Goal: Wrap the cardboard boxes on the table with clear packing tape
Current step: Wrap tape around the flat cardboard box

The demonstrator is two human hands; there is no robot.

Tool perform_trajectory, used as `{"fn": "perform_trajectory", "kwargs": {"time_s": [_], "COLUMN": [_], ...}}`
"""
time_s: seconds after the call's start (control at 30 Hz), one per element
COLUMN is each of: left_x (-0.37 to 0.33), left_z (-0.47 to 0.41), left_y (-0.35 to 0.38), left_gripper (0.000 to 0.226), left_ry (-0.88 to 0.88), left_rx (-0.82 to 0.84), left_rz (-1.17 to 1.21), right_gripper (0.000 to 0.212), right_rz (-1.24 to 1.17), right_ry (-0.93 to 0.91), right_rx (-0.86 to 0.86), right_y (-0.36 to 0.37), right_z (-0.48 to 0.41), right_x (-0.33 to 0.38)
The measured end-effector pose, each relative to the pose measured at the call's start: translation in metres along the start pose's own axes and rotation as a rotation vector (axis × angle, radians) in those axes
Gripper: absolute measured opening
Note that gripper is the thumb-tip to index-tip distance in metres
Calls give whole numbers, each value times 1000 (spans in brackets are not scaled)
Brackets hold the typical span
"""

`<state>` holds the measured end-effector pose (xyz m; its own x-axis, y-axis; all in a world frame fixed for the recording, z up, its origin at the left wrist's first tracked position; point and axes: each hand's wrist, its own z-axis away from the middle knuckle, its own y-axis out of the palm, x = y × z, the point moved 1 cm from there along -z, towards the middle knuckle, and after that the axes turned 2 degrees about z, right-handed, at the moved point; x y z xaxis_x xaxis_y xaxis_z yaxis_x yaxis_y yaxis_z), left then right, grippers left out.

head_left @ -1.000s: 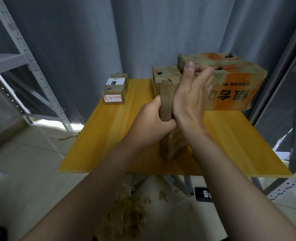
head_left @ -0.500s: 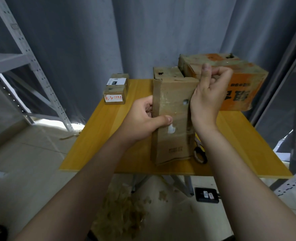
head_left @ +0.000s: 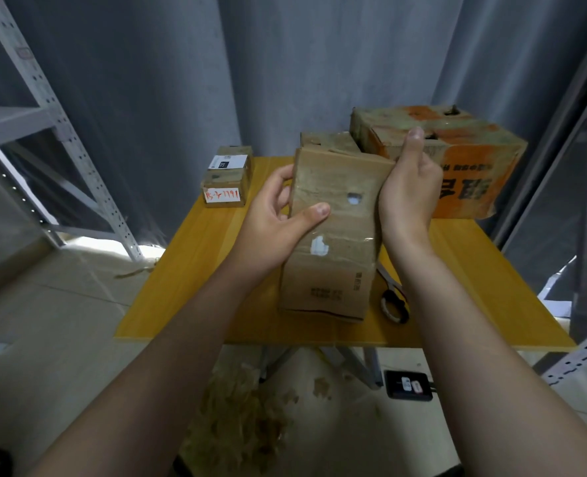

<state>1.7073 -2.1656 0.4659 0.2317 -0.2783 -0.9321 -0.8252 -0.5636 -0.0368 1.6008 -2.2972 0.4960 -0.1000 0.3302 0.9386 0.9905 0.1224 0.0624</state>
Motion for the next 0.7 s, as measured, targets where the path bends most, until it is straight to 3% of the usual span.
{"fn": "perform_trajectory", "kwargs": {"time_s": [0.1,0.2,0.4,0.57,0.7], "left_x": [3,4,-6,10,8], "left_z": [-1,-3,3,0,-5], "left_y": [-2,-2,16,9,-7], "left_gripper": [66,70,154,154,141], "left_ry": [0,29,-100,-156,-126], "left_rx": [-97,-133,26,77,92], "left_rz": [13,-161,-458,-335,-264], "right_gripper": [54,50,52,53,48], "right_rz": [-56,-98,-168,-180,-198], "right_ry": [18,62,49,12,29], "right_rx": [27,49,-22,-51,85], "right_y": [2,6,10,10,15], "right_z": [2,4,12,13,13], "right_x": [3,2,4,3,-3]}}
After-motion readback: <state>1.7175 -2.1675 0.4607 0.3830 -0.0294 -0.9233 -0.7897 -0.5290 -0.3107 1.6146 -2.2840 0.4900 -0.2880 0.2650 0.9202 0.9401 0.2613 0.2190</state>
